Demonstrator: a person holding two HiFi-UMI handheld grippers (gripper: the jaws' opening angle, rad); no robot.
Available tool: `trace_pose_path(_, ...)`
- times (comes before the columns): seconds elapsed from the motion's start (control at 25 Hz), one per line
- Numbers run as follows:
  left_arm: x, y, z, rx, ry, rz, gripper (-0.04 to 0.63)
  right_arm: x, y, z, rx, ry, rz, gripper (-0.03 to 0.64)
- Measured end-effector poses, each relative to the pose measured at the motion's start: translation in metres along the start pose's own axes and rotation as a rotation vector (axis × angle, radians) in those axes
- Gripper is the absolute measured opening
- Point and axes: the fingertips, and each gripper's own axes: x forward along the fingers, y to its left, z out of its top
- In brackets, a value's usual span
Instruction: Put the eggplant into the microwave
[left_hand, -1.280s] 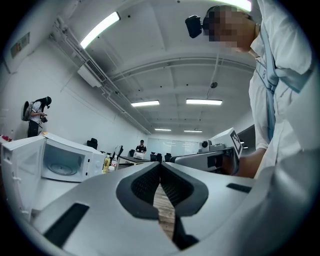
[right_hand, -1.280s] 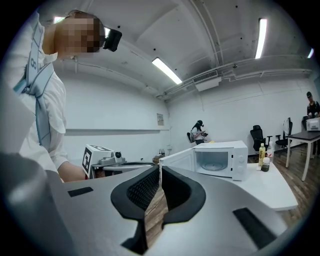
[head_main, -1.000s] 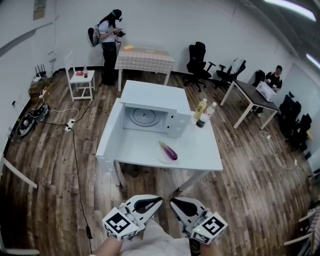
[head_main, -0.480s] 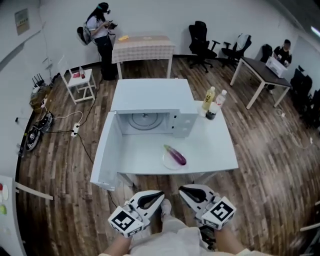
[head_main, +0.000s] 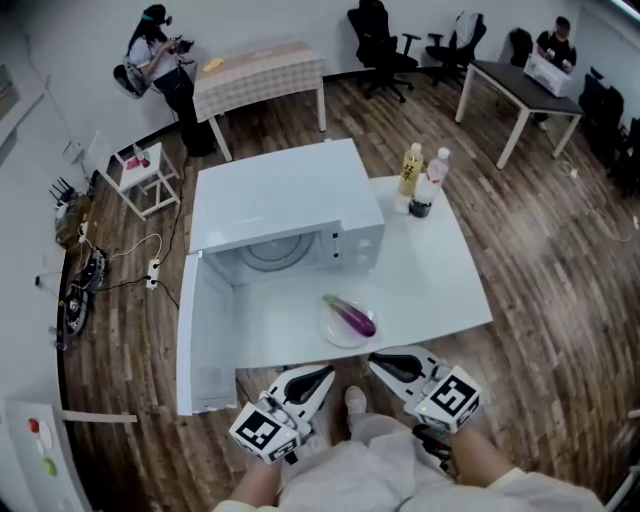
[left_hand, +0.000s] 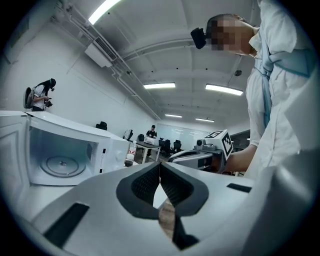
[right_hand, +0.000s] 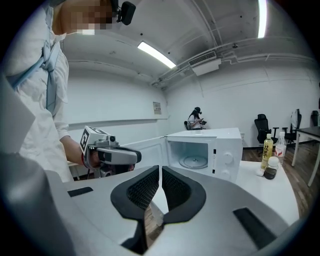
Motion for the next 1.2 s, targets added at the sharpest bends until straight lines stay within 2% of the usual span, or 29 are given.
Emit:
trace_pose_path(0.36,0.042,0.034,0.010,-0.006,0.020,-0.002,0.003,0.025,-0.054,-0.003,-0.009,0.042,0.026,0.040)
trace_pose_path(0.56,0.052,0.052,0.002,-0.020,0.028,0.028,0.003,0.047,-0.077,-0.035,0.003,0.125,0.030,0.040)
trace_pose_path(0.8,0.056,0.058,-0.013,-0.065,0.064,0.024,0.003,0.060,-0.091,-0.067,0.037,0.190,0.002,0.043)
trace_pose_path(0.84,0.056,0.059,-0.015,-0.072,0.068,0.018,0.003,0.062,-0.093,-0.071,0.042,0.203,-0.004,0.056)
trace_pose_path(0.92,0.057,0.063,-0.018,-0.084,0.075,0.012,0.003,0.065,-0.096,-0.080,0.056,0.228,-0.014,0.125)
trace_pose_path(1.2,0.070,0.087,-0.025,-0.116,0.057,0.021,0.003,0.077,-0.107,-0.112,0.080,0.294,-0.034,0.178)
